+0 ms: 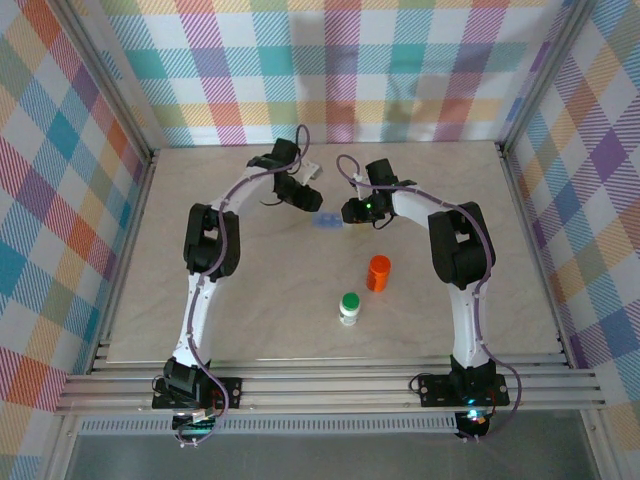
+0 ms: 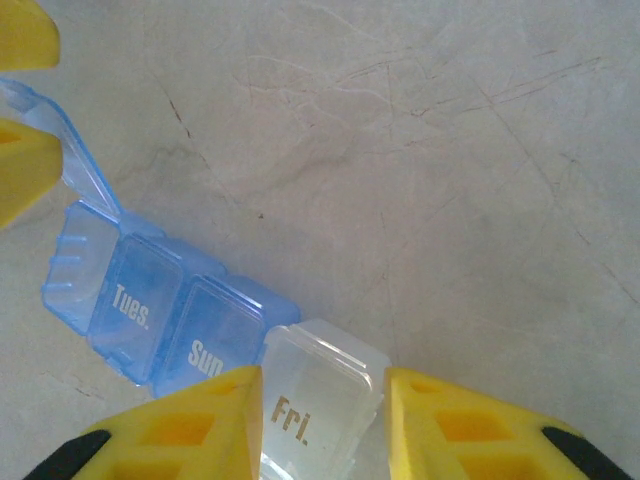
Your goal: Sort the pills into containers
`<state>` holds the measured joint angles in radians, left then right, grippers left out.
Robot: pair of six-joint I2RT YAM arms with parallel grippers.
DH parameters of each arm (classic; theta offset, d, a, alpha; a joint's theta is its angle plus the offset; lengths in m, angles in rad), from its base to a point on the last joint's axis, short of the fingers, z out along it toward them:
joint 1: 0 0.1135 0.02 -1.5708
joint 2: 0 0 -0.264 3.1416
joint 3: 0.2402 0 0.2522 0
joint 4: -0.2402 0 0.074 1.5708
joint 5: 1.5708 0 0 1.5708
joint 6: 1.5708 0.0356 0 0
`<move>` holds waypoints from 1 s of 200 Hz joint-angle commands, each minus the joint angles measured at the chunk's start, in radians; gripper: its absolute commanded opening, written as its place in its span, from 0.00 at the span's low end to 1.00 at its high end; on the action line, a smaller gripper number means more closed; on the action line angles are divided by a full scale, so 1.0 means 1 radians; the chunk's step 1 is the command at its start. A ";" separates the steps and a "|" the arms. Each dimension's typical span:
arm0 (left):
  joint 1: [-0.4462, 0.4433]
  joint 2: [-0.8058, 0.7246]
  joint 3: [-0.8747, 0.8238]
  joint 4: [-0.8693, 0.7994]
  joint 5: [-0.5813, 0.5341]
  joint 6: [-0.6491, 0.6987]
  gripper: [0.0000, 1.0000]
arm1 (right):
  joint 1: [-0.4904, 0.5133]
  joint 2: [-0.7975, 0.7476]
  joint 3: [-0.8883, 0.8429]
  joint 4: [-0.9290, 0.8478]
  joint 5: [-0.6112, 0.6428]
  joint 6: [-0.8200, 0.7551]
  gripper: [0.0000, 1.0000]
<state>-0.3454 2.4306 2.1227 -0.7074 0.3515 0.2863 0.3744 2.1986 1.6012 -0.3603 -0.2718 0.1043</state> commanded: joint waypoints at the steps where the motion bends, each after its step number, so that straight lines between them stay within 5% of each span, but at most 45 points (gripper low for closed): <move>1: -0.006 0.011 0.006 -0.045 -0.032 -0.057 0.55 | 0.011 0.075 -0.021 -0.170 0.026 -0.046 0.34; 155: -0.065 -0.277 -0.390 0.151 -0.096 -0.273 0.50 | 0.023 -0.034 -0.077 -0.175 -0.029 -0.001 0.41; 200: -0.065 -0.443 -0.466 0.284 -0.240 -0.265 0.53 | 0.022 -0.110 -0.076 -0.182 0.014 0.067 0.45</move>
<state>-0.4057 2.1120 1.6661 -0.5232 0.2108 0.0292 0.3878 2.1414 1.5459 -0.4553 -0.2996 0.1265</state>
